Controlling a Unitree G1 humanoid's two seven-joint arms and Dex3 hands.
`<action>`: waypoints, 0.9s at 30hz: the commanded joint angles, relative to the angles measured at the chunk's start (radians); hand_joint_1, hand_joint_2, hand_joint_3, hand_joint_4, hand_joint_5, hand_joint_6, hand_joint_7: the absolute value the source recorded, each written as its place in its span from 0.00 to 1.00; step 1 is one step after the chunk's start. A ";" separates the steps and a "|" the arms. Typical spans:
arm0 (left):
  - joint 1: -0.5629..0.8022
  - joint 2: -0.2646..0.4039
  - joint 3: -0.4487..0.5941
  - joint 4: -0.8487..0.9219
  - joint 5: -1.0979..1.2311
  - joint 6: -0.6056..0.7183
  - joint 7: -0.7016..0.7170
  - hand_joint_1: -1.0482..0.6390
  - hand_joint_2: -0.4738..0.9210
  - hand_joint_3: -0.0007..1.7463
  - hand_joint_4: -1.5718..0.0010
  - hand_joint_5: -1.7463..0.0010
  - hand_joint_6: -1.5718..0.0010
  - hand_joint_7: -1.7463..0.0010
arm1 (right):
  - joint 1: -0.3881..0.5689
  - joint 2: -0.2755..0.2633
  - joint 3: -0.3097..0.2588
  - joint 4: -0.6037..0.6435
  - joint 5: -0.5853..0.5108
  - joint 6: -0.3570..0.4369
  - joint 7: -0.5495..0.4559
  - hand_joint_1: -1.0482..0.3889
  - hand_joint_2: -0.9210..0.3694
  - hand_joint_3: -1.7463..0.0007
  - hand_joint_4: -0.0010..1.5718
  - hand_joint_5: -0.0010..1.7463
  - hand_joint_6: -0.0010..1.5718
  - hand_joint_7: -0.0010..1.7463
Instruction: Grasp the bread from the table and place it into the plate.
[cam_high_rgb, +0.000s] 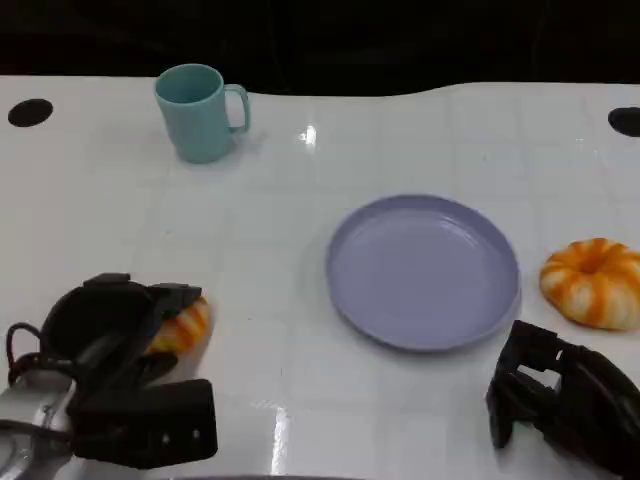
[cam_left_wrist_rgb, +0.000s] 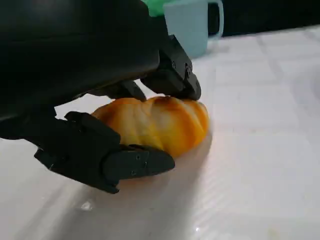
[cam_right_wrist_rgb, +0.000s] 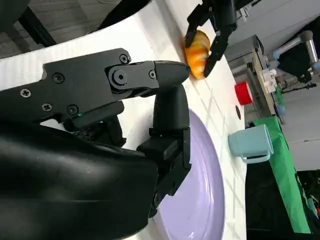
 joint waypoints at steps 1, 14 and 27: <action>-0.005 0.011 -0.007 0.049 -0.023 -0.031 0.057 0.53 0.79 0.66 0.54 0.23 0.34 0.80 | 0.004 -0.014 -0.005 -0.003 0.000 -0.007 -0.004 0.32 0.00 0.85 0.46 1.00 0.39 0.93; -0.031 0.001 -0.009 -0.009 -0.039 -0.038 0.139 0.49 0.85 0.44 0.58 0.00 0.69 0.09 | 0.000 -0.012 -0.012 -0.003 0.006 0.016 -0.006 0.32 0.00 0.86 0.46 1.00 0.40 0.91; -0.231 -0.110 -0.041 0.068 -0.086 -0.086 0.110 0.51 0.76 0.52 0.56 0.00 0.70 0.00 | -0.004 -0.011 -0.015 0.013 0.007 0.008 0.002 0.32 0.00 0.87 0.46 1.00 0.39 0.92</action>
